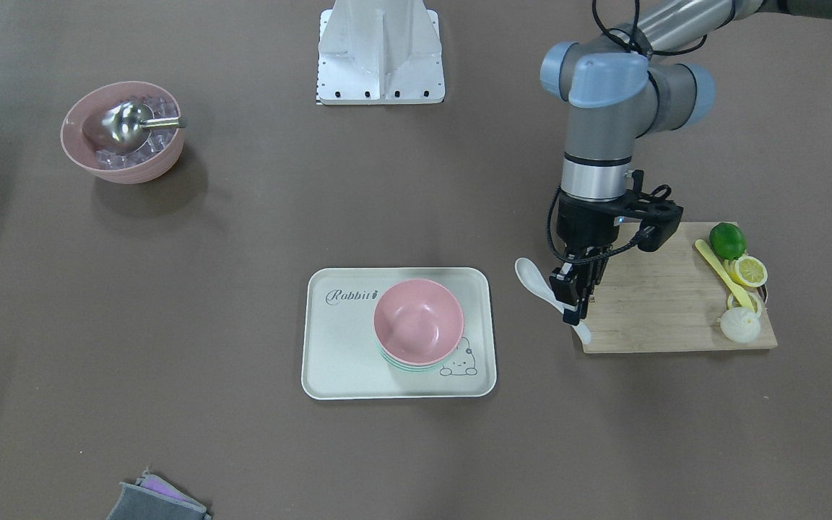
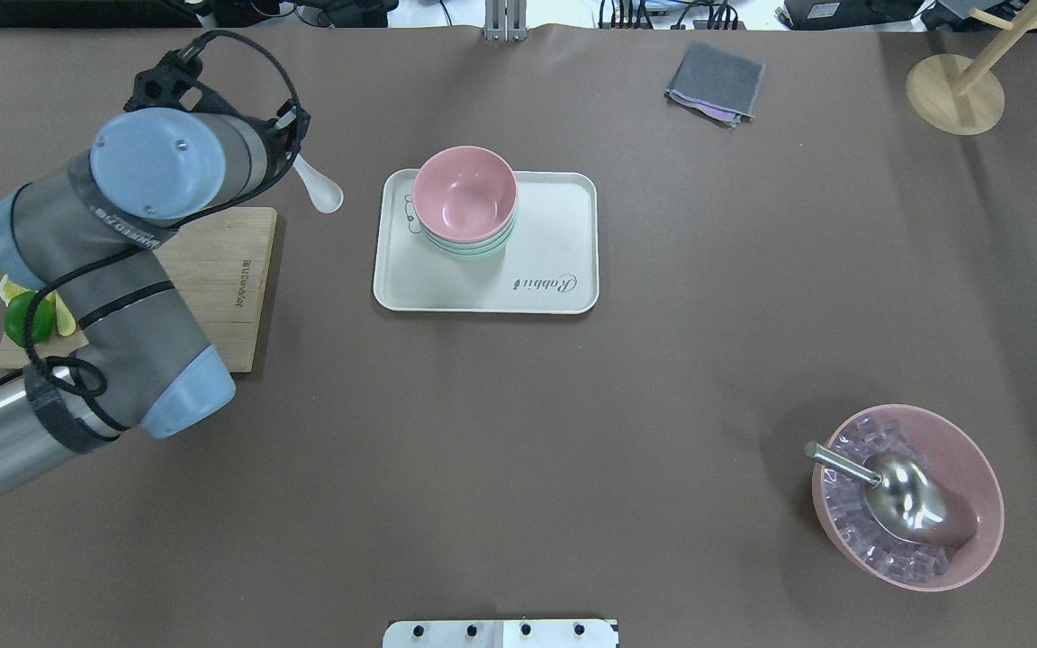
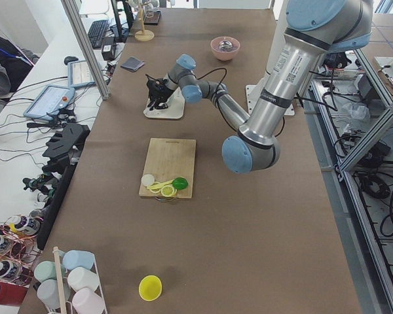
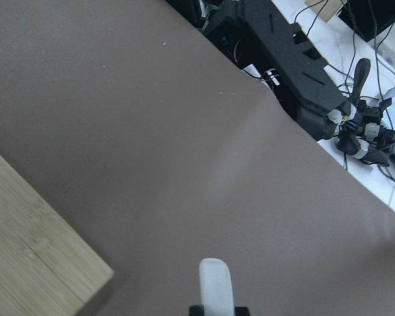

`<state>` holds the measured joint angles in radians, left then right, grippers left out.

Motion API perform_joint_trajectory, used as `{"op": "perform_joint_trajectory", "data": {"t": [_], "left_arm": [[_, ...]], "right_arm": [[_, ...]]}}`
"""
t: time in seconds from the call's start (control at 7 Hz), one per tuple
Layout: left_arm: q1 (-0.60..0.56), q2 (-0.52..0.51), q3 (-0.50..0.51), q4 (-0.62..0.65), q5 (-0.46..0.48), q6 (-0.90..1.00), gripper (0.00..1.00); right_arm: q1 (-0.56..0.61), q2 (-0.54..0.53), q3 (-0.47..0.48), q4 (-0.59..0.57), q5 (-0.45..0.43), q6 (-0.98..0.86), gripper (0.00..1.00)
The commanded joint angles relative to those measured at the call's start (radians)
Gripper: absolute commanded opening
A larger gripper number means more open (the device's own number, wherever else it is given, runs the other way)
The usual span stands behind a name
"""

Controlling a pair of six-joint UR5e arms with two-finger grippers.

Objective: Stack pink bowl on green and place spoon
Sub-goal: 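Lift the white spoon and carry it over the pink bowl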

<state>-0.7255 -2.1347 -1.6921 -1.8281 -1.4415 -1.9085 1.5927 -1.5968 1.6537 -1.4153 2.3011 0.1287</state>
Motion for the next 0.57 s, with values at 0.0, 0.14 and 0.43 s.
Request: {"op": "perform_joint_trajectory", "data": {"t": [0.0, 0.14, 0.43], "left_arm": [[0.009, -0.169, 0.094, 0.116, 0.053, -0.046, 0.0], [0.058, -0.259, 0.22, 0.116, 0.102, -0.082, 0.0], [0.112, -0.359, 0.34, 0.115, 0.157, -0.095, 0.0]], "right_arm": [[0.0, -0.006, 0.002, -0.001, 0.0, 0.0, 1.0], [0.0, -0.006, 0.002, -0.002, -0.003, 0.0, 1.0], [0.0, -0.011, 0.0, 0.001, -0.011, -0.001, 1.0]]}}
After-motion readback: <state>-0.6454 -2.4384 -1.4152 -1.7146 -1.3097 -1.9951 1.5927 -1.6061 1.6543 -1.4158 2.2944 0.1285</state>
